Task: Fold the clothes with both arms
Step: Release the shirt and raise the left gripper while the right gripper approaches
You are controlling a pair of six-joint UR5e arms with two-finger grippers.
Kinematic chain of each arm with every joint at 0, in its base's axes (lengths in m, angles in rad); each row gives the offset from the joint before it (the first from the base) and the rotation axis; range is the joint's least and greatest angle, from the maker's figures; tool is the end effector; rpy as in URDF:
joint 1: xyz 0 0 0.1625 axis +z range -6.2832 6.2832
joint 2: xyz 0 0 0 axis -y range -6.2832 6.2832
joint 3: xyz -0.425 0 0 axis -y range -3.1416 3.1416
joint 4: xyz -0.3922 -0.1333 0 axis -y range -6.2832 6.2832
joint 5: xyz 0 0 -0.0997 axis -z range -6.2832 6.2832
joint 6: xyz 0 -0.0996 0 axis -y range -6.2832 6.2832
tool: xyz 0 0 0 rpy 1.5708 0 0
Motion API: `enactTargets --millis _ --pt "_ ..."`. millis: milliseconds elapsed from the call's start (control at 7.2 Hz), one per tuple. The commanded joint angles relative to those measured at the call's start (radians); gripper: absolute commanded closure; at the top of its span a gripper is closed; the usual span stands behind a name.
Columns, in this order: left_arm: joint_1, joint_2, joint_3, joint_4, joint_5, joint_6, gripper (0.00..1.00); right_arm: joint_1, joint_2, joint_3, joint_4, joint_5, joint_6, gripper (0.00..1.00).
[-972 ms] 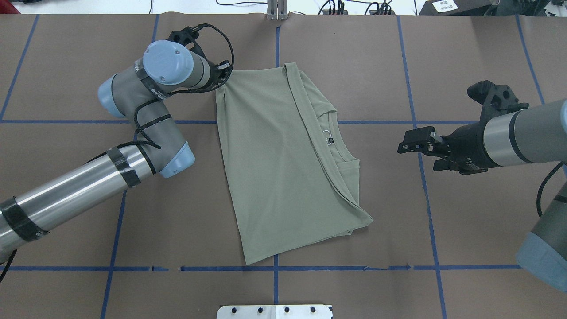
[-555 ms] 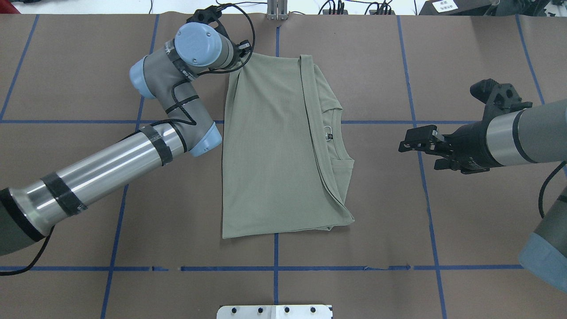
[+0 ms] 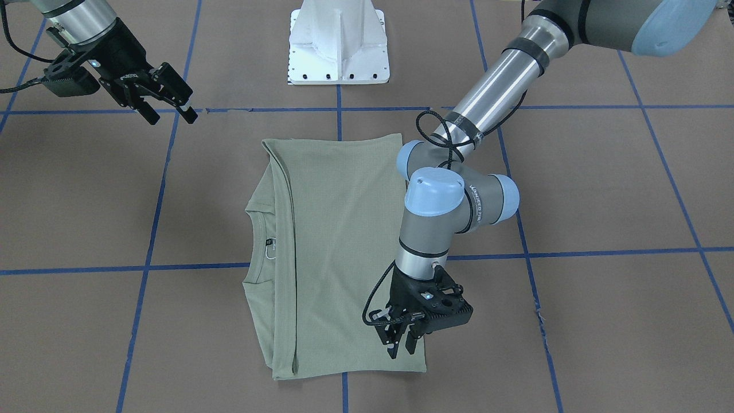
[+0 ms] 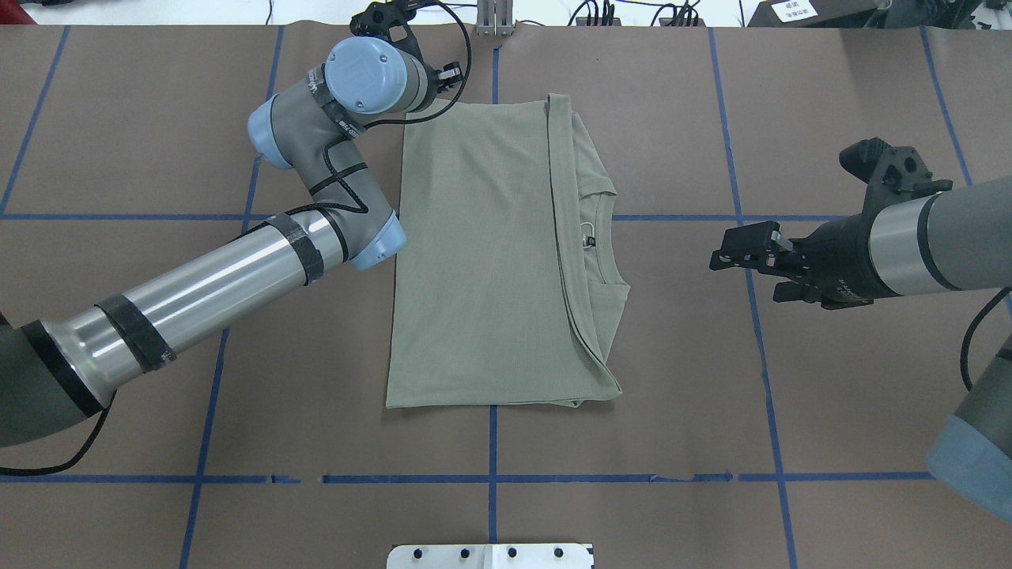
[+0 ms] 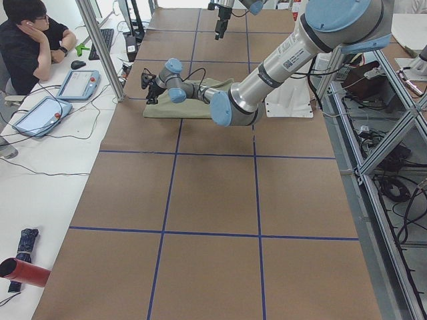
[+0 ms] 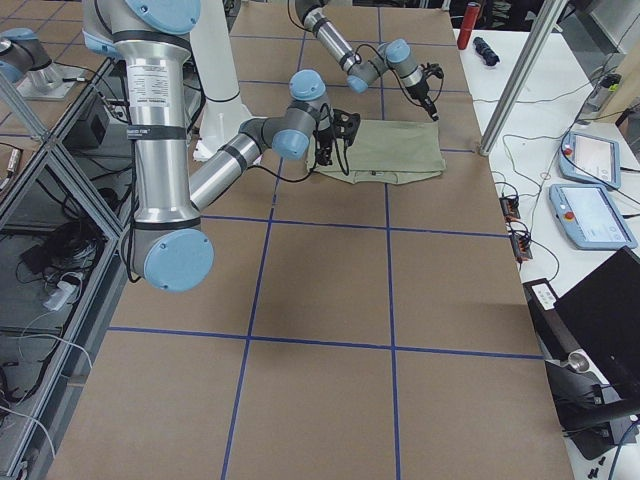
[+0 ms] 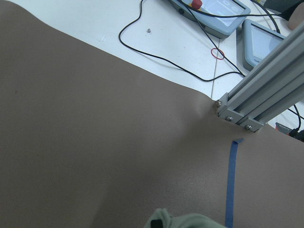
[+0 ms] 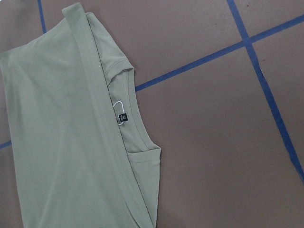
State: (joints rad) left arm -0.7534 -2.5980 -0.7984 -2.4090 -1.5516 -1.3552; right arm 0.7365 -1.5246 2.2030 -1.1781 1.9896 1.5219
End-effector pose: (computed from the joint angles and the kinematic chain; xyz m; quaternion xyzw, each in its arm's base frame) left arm 0.5476 -0.6990 0.2407 0.2493 0.4561 -0.2318 0.8223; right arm -0.2730 -0.3728 0.2970 0.0259 -0.5296 0.1837 0.8277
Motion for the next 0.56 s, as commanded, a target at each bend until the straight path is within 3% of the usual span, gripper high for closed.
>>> enactTargets --millis 0,139,278,416 --pt "-0.041 0.01 -0.019 0.001 -0.075 0.042 0.0 -0.018 0.0 -0.008 -0.002 -0.032 0.0 0.0" --pt "-0.066 0.077 -0.113 0.014 -0.166 0.057 0.0 -0.052 0.009 -0.023 -0.014 -0.069 -0.014 0.0" --pt "-0.095 0.169 -0.242 0.052 -0.268 0.076 0.0 -0.057 0.102 -0.066 -0.106 -0.069 -0.028 0.0" --pt "-0.104 0.229 -0.346 0.126 -0.3 0.134 0.0 -0.074 0.212 -0.107 -0.241 -0.074 -0.081 0.0"
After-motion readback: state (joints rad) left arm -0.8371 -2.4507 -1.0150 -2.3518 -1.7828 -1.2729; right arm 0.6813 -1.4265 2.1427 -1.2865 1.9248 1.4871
